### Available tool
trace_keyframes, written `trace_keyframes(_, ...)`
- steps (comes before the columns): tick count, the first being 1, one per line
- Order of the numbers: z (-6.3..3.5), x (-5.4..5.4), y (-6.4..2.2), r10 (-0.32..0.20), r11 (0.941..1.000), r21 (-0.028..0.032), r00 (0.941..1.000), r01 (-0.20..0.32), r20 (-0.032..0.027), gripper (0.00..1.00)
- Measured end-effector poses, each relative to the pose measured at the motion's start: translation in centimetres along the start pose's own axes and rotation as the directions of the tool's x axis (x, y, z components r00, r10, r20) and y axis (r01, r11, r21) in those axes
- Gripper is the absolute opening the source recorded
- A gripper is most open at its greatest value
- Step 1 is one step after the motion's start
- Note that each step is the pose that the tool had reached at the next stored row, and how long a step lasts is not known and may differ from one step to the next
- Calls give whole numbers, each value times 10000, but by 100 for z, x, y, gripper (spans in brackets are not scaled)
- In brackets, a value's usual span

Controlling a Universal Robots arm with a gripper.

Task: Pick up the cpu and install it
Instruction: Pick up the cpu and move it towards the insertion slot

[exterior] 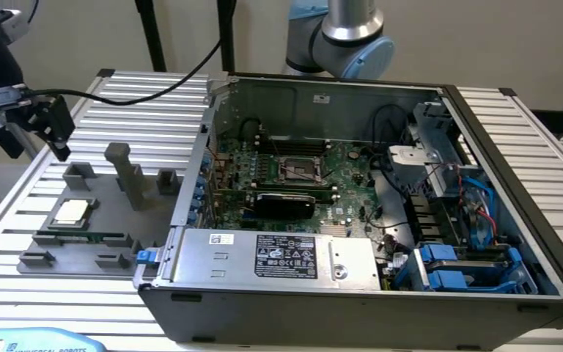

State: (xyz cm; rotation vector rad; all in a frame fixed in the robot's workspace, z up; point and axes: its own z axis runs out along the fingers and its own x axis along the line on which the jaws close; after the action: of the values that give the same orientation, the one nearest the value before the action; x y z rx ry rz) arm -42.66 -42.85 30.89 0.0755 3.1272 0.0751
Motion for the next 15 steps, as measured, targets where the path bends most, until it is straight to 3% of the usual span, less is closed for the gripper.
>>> trace_keyframes(15,269,-34,-85,-118,9999,-1,9999,118,-13,73)
